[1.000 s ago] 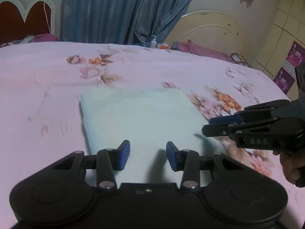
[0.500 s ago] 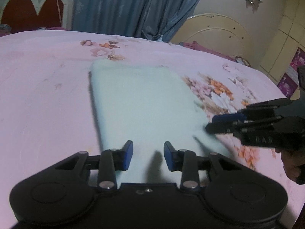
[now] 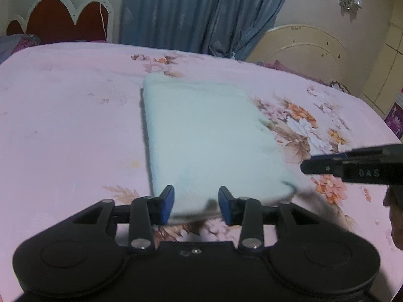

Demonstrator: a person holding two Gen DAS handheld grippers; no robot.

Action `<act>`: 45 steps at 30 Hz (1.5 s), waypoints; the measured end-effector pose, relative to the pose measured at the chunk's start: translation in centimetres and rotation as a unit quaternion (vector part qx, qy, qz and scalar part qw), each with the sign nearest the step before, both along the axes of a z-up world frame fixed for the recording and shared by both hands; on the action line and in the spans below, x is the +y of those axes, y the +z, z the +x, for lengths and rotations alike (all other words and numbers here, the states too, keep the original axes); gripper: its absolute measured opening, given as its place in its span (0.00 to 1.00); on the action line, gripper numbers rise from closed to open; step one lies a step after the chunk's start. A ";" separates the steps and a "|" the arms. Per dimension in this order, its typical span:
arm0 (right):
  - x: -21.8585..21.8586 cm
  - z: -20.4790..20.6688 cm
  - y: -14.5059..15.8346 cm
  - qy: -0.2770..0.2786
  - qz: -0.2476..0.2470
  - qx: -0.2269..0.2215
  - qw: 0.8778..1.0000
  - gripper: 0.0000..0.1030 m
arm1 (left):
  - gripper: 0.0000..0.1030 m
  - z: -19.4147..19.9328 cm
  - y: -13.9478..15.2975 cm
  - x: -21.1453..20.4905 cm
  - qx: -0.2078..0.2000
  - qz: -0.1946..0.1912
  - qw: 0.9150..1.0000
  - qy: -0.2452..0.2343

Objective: Fold small clothes

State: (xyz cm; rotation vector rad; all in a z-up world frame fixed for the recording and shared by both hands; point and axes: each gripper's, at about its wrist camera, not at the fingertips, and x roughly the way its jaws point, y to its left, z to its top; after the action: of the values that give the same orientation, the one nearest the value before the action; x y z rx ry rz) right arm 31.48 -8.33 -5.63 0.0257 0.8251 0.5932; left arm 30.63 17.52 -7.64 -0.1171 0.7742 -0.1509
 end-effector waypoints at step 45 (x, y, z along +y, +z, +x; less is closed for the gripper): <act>-8.0 -28.8 11.5 -0.127 0.019 -0.115 0.985 1.00 | 0.99 -25.0 11.8 -6.4 -0.125 0.040 0.991 0.026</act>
State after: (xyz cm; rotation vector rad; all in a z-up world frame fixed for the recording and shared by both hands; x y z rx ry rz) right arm 2.70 -16.35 5.88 0.0947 0.5738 0.3635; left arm 5.68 11.11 4.18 -0.0412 0.5261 -0.0820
